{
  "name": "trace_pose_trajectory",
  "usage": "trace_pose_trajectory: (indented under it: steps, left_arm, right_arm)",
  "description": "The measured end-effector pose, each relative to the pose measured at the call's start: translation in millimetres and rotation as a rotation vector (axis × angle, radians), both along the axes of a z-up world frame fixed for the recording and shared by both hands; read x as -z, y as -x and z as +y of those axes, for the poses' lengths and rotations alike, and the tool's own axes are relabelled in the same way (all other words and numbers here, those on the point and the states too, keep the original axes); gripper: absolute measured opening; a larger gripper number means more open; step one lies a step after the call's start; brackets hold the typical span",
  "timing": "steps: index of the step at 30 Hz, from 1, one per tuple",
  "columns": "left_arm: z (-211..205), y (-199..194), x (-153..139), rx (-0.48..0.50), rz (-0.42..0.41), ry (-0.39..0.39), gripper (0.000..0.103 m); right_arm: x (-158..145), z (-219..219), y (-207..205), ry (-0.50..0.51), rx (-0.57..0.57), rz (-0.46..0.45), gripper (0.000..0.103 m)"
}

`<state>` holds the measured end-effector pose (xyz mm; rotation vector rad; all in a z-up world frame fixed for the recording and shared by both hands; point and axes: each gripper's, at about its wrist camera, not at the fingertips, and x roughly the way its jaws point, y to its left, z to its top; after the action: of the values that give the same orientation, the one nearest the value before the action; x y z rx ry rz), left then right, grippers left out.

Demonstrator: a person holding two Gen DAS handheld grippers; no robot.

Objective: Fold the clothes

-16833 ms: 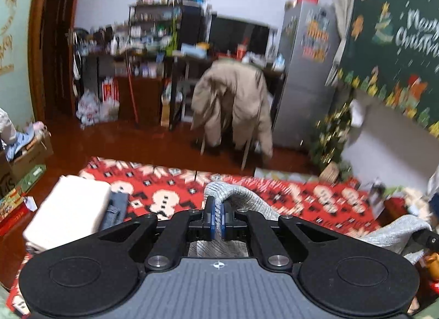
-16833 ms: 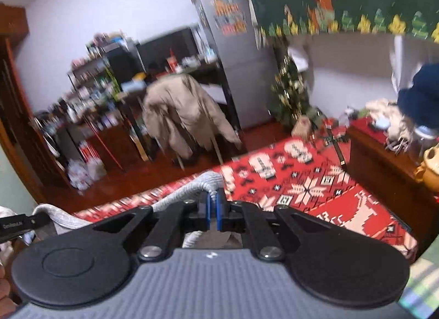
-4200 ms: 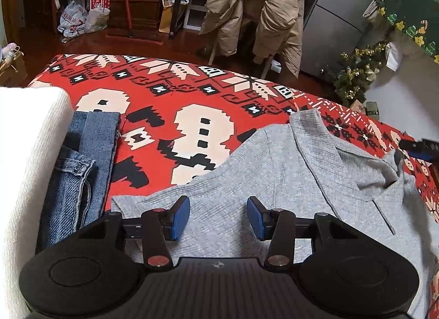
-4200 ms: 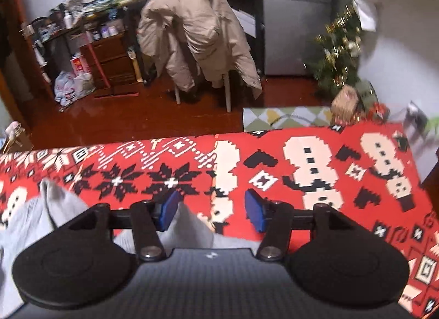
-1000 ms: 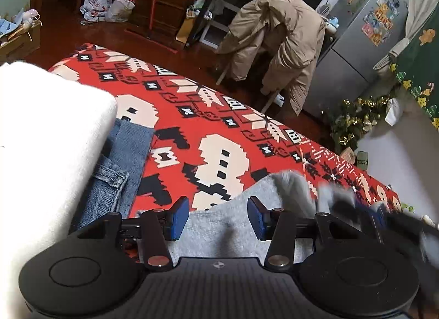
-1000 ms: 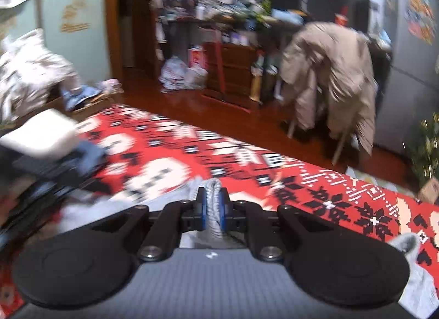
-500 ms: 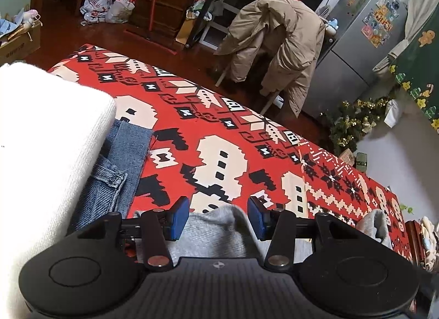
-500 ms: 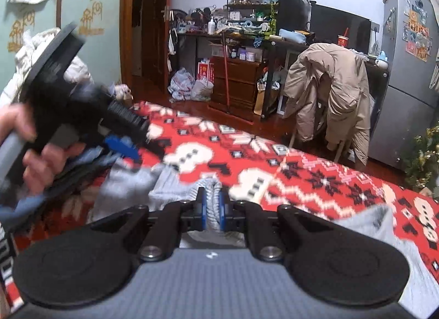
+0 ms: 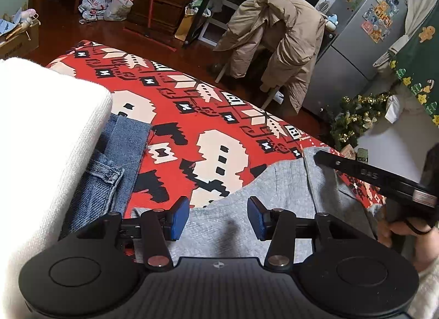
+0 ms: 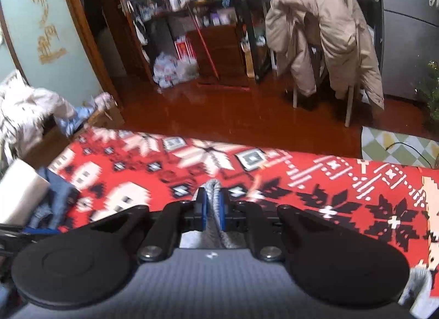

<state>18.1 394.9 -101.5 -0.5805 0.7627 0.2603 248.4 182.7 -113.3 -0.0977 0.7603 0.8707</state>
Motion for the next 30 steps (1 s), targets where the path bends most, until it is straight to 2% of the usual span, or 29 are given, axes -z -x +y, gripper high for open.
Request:
trace_pose_trajectory:
  steps: [7, 8, 10, 11, 17, 20, 22, 25, 27, 30]
  left_arm:
    - [-5.4, -3.5, 1.8, 0.019, 0.008, -0.013, 0.046]
    - [-6.3, -3.8, 2.7, 0.023, 0.009, -0.016, 0.046]
    - [-7.2, -4.6, 4.4, 0.031, 0.007, -0.013, 0.046]
    - [-7.3, -4.6, 4.9, 0.034, 0.001, -0.009, 0.046]
    - [-16.9, -3.4, 1.0, 0.086, -0.069, -0.012, 0.044]
    - [-26.9, -5.8, -2.4, 0.143, -0.116, -0.027, 0.044]
    - [-35.4, -13.7, -7.7, 0.197, -0.129, -0.057, 0.043]
    - [-45.4, -38.5, -23.5, 0.299, -0.178, -0.142, 0.043]
    - [-48.7, -59.3, -29.7, 0.376, -0.202, -0.216, 0.041]
    - [-49.0, -92.3, -25.6, 0.471, -0.175, -0.311, 0.037]
  right_arm:
    - [24.0, 11.5, -16.1, 0.088, -0.029, -0.015, 0.011]
    - [23.2, 13.3, -15.5, 0.089, -0.03, -0.011, 0.013]
    - [18.6, 14.1, -14.7, 0.081, -0.033, -0.003, 0.029]
    - [11.0, 9.1, -15.1, 0.061, -0.034, 0.002, 0.032]
    - [-38.9, -60.9, -17.5, 0.02, 0.039, -0.005, 0.035]
    - [-51.6, -109.1, -20.0, 0.047, 0.114, -0.02, 0.035]
    - [-49.8, -143.5, -21.9, 0.082, 0.165, -0.024, 0.034]
    - [-37.5, -188.9, -22.8, 0.118, 0.204, -0.025, 0.034]
    - [-26.5, -209.1, -21.6, 0.117, 0.178, -0.038, 0.034]
    - [-12.9, -227.0, -20.0, 0.088, 0.102, -0.051, 0.034]
